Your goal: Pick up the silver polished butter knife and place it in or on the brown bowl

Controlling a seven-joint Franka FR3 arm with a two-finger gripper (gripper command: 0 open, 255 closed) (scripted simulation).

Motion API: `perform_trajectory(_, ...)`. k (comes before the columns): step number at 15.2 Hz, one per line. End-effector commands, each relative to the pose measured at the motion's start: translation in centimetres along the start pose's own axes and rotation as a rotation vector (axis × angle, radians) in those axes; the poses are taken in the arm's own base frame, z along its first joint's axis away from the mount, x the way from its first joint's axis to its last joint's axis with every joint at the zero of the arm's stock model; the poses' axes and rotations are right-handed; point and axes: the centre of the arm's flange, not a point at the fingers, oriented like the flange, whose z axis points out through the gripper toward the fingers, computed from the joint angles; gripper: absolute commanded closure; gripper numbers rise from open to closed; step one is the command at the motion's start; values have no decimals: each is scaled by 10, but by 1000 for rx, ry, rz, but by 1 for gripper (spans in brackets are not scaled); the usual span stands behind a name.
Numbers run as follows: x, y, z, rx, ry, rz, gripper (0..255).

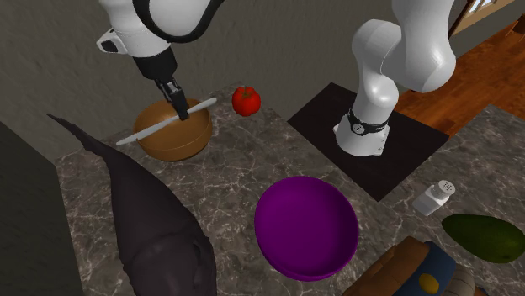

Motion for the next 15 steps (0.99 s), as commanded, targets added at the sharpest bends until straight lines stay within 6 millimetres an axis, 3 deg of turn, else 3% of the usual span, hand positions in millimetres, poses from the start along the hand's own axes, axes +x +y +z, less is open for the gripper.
perform_trajectory(1,0,0,0,0,0,0,0)
perform_trajectory(3,0,0,0,0,0,0,0)
perform_trajectory(7,0,0,-50,0,0,0,0)
perform_trajectory(15,0,0,-50,0,0,0,0)
